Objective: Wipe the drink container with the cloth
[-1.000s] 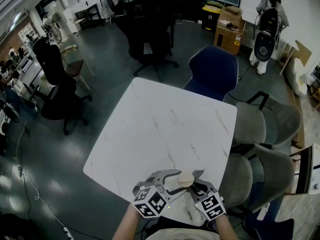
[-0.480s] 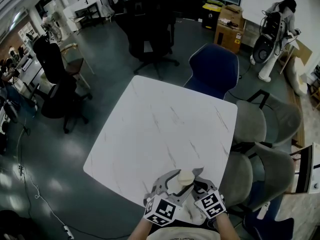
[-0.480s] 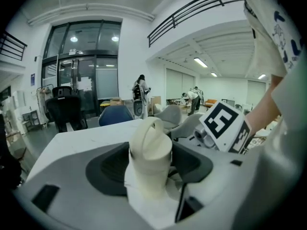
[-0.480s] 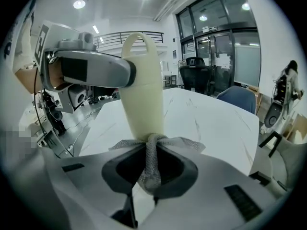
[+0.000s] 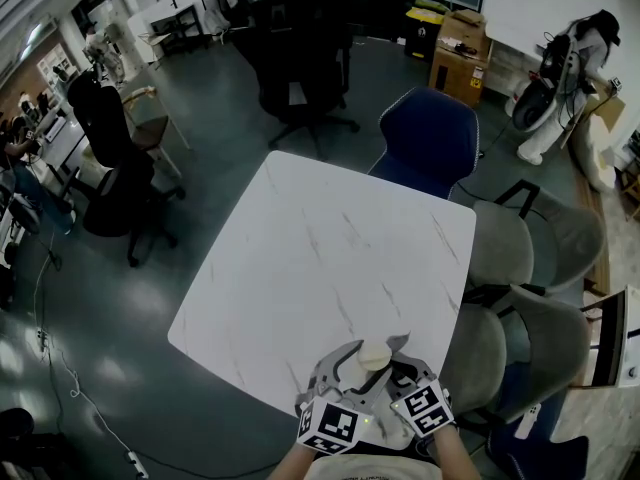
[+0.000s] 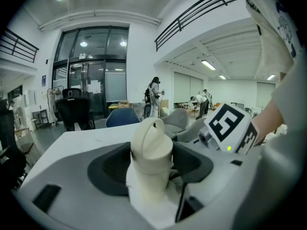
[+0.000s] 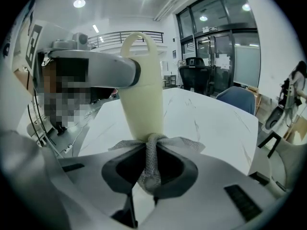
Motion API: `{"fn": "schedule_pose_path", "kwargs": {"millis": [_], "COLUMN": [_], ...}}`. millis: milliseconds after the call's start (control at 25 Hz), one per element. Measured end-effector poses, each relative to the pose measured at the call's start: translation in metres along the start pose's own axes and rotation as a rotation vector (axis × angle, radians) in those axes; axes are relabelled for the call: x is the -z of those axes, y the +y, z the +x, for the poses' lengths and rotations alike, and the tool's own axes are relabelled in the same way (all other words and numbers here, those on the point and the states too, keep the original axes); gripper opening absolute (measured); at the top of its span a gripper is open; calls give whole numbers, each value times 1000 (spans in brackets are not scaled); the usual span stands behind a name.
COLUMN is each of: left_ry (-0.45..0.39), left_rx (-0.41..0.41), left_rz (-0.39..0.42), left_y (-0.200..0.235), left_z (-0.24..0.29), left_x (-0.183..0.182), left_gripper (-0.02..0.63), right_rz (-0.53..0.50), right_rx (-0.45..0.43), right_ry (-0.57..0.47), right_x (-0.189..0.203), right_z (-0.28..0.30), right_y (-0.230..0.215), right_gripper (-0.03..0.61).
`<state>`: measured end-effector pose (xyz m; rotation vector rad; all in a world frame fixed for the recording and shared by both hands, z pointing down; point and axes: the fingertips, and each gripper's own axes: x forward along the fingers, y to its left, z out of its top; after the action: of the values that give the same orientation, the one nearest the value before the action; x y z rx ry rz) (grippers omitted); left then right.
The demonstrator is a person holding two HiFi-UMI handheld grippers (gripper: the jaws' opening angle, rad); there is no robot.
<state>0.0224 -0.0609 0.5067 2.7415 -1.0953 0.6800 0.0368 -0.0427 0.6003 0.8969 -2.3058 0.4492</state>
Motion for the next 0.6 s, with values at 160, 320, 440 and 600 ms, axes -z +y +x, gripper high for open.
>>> {"fn": "schedule_pose_path", "kwargs": {"millis": [160, 320, 440, 600], "left_ry": [-12, -1, 3, 15], "left_rx": [49, 87, 123, 180], "left_rz": [29, 43, 63, 94], "left_y": [-1, 1, 1, 2], "left_z": [0, -1, -2, -3], "left_x": [-4, -1, 2, 2], "left_gripper": [264, 264, 264, 264], "right_rz": [-1, -15, -33, -58], "right_rx": [-7, -15, -26, -47], "right_ry": [-13, -28, -34, -47], "right_x": [-4, -14, -19, -30], "right_z": [-5, -11, -13, -21], "right_y": [0, 2, 2, 3], "right_gripper": [57, 57, 57, 57]}}
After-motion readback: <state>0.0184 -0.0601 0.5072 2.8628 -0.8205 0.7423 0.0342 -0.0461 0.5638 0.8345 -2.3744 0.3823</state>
